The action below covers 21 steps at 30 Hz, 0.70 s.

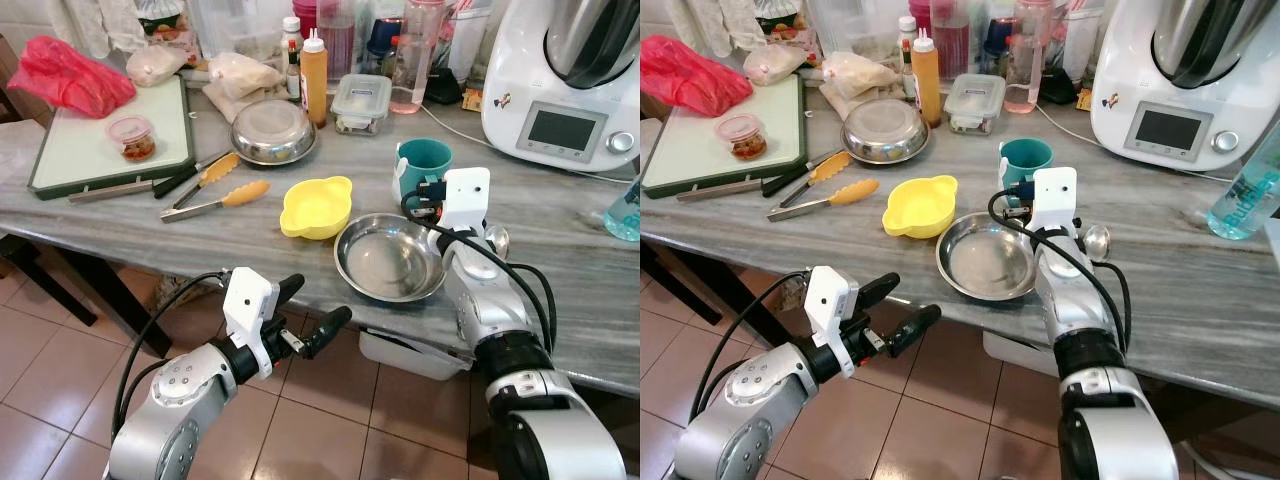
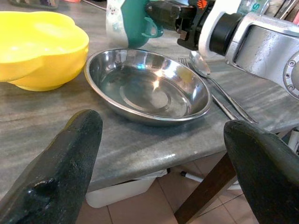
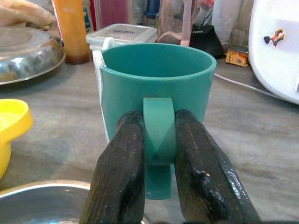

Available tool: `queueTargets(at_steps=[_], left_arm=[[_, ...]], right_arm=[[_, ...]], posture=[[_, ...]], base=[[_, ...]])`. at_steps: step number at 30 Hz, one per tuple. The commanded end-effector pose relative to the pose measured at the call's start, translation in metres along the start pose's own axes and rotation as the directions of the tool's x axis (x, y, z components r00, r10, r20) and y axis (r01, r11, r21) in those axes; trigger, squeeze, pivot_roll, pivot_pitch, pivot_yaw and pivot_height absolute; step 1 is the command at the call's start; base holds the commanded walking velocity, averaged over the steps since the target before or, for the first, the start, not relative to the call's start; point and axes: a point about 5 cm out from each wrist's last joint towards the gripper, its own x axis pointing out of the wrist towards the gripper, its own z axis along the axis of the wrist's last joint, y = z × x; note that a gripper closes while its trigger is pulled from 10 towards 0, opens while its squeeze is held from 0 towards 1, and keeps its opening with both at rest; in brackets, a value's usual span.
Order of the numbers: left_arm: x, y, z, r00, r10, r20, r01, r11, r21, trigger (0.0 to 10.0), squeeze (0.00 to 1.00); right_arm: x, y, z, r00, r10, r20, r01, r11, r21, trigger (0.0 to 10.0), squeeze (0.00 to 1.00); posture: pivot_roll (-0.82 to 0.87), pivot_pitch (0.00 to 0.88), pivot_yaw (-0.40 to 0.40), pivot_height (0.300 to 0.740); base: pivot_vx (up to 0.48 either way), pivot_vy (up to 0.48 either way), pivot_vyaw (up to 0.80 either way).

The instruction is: Setting the table

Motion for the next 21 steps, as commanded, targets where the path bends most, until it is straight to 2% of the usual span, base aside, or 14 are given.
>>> queueTargets(at_steps=[1,7,21], left_arm=[[-0.001,-0.001,0.001,1.0,0.006,-0.006,-0.006,1.0,0.017,10.0,0.0],[-0.002,0.0,0.001,1.0,0.007,-0.013,-0.007,1.0,0.023,10.0,0.0],[-0.002,0.0,-0.001,1.0,0.015,-0.014,-0.015,1.0,0.028,10.0,0.0]], right_arm=[[0.003,0.002,0.007,1.0,-0.001,0.03,0.0,1.0,0.012,10.0,0.0],[0.006,0.006,0.004,1.0,0.006,0.019,-0.007,0.999,0.043,10.0,0.0],[0.003,0.011,-0.006,1.0,0.024,0.011,-0.024,0.999,0.043,10.0,0.0]], posture=[[0.04,0.129,0.022,0.74],[0.05,0.129,0.018,0.74],[0.05,0.124,0.015,0.74]], base=[[0.0,0.0,0.0],[0.0,0.0,0.0],[0.0,0.0,0.0]])
